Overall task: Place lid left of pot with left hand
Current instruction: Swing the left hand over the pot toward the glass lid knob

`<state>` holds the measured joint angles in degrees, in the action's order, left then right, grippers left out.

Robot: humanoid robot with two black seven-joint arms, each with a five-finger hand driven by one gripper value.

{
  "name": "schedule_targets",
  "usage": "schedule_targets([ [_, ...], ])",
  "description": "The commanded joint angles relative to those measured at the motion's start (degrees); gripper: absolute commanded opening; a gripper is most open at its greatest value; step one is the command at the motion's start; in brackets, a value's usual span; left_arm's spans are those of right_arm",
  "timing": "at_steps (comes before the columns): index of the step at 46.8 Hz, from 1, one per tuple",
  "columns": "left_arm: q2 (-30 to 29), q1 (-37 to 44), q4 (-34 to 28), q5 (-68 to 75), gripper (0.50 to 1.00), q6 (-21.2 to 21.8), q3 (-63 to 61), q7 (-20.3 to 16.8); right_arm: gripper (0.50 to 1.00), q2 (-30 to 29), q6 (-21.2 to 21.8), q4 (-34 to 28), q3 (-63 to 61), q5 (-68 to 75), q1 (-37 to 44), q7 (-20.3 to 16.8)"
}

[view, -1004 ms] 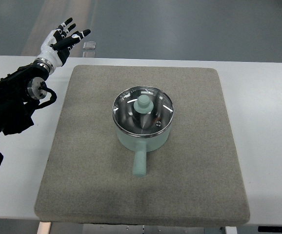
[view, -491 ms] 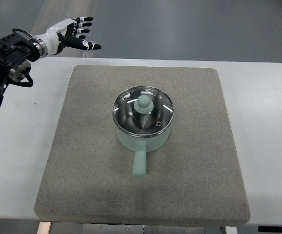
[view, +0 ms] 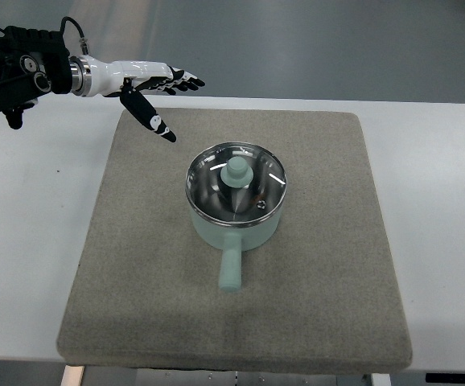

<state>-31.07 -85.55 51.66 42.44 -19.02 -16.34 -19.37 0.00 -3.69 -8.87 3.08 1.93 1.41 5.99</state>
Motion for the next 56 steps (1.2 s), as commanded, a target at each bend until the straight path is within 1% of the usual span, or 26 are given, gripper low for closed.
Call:
schedule_targets([
  [1, -2.1, -1.5, 3.6, 4.7, 0.994, 0.4, 2.2, -0.1, 0.921, 0.0, 0.0, 0.1, 0.1, 0.0, 0.0, 0.0],
  [10, -6.0, -3.2, 12.5, 12.9, 0.996, -0.1, 7.8, -0.8, 0.921, 0.0, 0.0, 0.1, 0.0, 0.0, 0.0, 0.0],
  [18, -6.4, -4.8, 16.3, 14.9, 0.994, -0.2, 8.1, -0.9, 0.921, 0.0, 0.0, 0.0, 0.1, 0.0, 0.0, 0.0],
  [26, -5.7, -5.4, 16.6, 15.8, 0.996, -0.5, 8.1, -0.9, 0.921, 0.0, 0.0, 0.0, 0.0, 0.0, 0.0, 0.0],
  [32, -5.5, -6.1, 16.5, 16.2, 0.996, -1.9, 8.2, -0.9, 0.923, 0.0, 0.0, 0.0, 0.1, 0.0, 0.0, 0.0],
  [48, -4.1, -5.2, 15.8, 15.4, 0.999, -1.7, 10.8, -1.0, 0.921, 0.0, 0.0, 0.1, 0.0, 0.0, 0.0, 0.0],
  [56, -2.4, -5.2, 15.2, 16.2, 0.996, -1.8, 11.2, -1.0, 0.921, 0.0, 0.0, 0.0, 0.0, 0.0, 0.0, 0.0],
])
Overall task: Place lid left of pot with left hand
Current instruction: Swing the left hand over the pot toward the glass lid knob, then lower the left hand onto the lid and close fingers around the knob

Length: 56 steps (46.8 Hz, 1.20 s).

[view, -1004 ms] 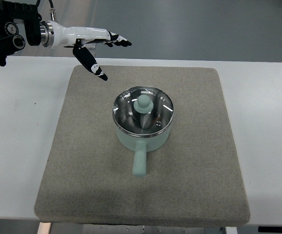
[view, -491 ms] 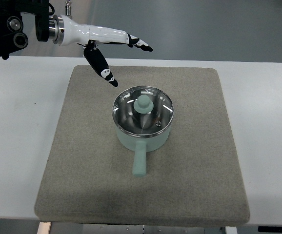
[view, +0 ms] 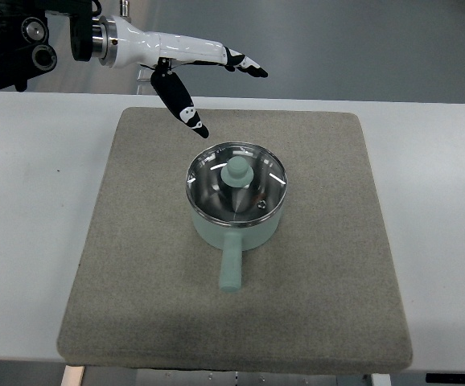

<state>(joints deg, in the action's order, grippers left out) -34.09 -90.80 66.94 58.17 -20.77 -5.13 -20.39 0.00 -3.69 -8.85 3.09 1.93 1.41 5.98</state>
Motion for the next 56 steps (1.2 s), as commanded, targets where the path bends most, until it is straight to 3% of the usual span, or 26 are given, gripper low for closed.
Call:
schedule_targets([
  [1, 0.9, 0.0, -0.1, 0.6, 0.996, -0.1, -0.1, 0.1, 0.921, 0.0, 0.0, 0.0, 0.0, 0.0, 0.0, 0.0],
  [10, 3.2, 0.2, 0.3, 1.4, 0.996, -0.8, -0.9, 0.0, 0.921, 0.0, 0.0, 0.0, 0.0, 0.0, 0.0, 0.0],
  [16, 3.9, 0.0, -0.1, 9.1, 0.994, -3.2, -0.8, -0.2, 0.921, 0.0, 0.0, 0.1, 0.0, 0.0, 0.0, 0.0],
  [23, 3.9, -0.4, 0.1, 15.7, 0.994, -5.2, -0.8, -4.4, 0.921, 0.0, 0.0, 0.0, 0.0, 0.0, 0.0, 0.0],
  [28, 4.7, -1.0, 0.5, 15.9, 0.994, -7.4, -0.2, -5.3, 0.921, 0.0, 0.0, 0.0, 0.0, 0.0, 0.0, 0.0],
  [56, 8.8, -1.6, -0.1, 29.6, 0.984, -6.8, -0.2, -8.8, 0.921, 0.0, 0.0, 0.0, 0.0, 0.0, 0.0, 0.0],
])
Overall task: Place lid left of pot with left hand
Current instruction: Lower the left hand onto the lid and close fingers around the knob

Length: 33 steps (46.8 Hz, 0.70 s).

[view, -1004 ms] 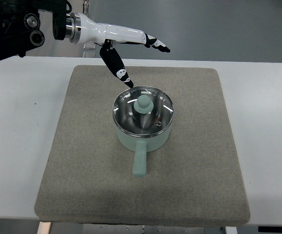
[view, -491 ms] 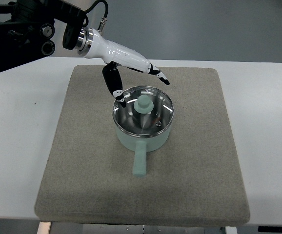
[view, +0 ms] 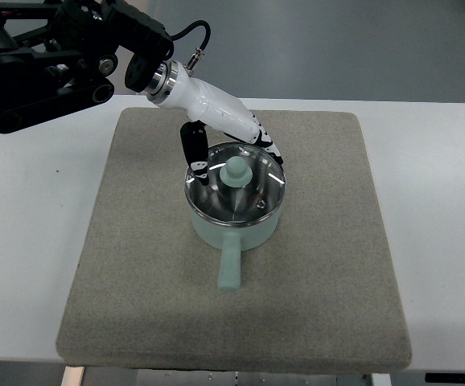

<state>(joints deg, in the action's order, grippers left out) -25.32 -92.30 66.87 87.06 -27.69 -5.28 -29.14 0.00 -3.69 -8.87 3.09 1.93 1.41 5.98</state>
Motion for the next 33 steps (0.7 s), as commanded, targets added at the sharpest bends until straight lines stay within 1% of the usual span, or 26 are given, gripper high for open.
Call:
schedule_targets([
  [1, 0.0, -0.2, -0.1, 1.4, 0.984, 0.1, -0.1, 0.0, 0.921, 0.0, 0.0, 0.0, 0.0, 0.0, 0.0, 0.0],
  [8, 0.0, -0.2, -0.8, 6.3, 0.981, 1.0, 0.2, -0.2, 0.921, 0.0, 0.0, 0.0, 0.1, 0.0, 0.0, 0.0],
  [14, -0.1, -0.2, -0.8, 6.3, 0.986, 1.0, 0.1, -0.9, 0.921, 0.0, 0.0, 0.0, 0.0, 0.0, 0.0, 0.0],
  [21, 0.0, -0.1, -0.7, 5.7, 0.994, 1.1, 0.3, -0.9, 0.921, 0.0, 0.0, 0.0, 0.0, 0.0, 0.0, 0.0],
  [28, 0.0, -0.1, -0.7, 5.8, 0.994, 1.0, 0.5, -1.0, 0.923, 0.0, 0.0, 0.0, 0.0, 0.0, 0.0, 0.0],
  [33, 0.0, -0.1, -0.5, 6.0, 0.984, 1.0, 0.4, -1.3, 0.921, 0.0, 0.0, 0.0, 0.0, 0.0, 0.0, 0.0],
])
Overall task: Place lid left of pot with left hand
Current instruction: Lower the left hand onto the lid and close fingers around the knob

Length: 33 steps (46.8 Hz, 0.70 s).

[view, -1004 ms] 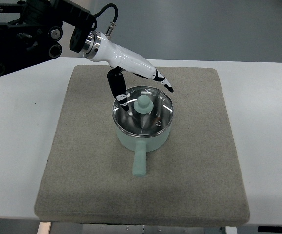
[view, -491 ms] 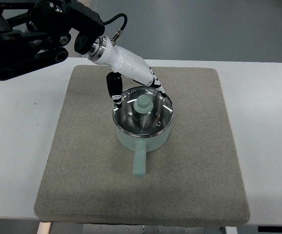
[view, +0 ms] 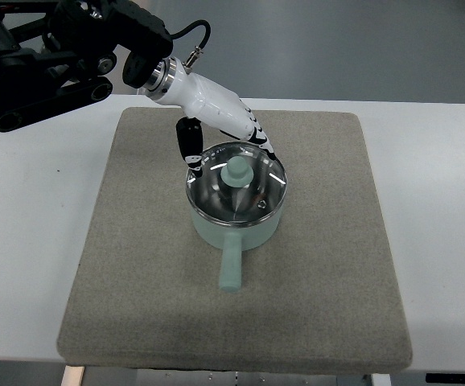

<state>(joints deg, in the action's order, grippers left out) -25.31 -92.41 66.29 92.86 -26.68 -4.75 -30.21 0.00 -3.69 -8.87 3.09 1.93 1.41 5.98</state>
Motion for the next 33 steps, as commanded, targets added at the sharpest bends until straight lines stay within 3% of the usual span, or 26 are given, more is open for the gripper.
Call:
schedule_targets([
  [1, 0.0, 0.0, 0.1, 0.2, 0.979, -0.1, -0.1, -0.4, 0.921, 0.0, 0.0, 0.0, 0.0, 0.0, 0.0, 0.0],
  [10, 0.0, 0.1, -0.1, 0.7, 0.921, -0.1, -0.1, -1.9, 0.921, 0.0, 0.0, 0.1, 0.0, 0.0, 0.0, 0.0],
  [25, 0.4, 0.3, -0.5, 1.0, 0.896, 0.0, -0.2, -1.9, 0.921, 0.0, 0.0, 0.0, 0.0, 0.0, 0.0, 0.0],
  [33, 0.4, 0.7, -0.8, 2.1, 0.853, 0.1, -0.2, -1.9, 0.921, 0.0, 0.0, 0.0, 0.1, 0.0, 0.0, 0.0],
])
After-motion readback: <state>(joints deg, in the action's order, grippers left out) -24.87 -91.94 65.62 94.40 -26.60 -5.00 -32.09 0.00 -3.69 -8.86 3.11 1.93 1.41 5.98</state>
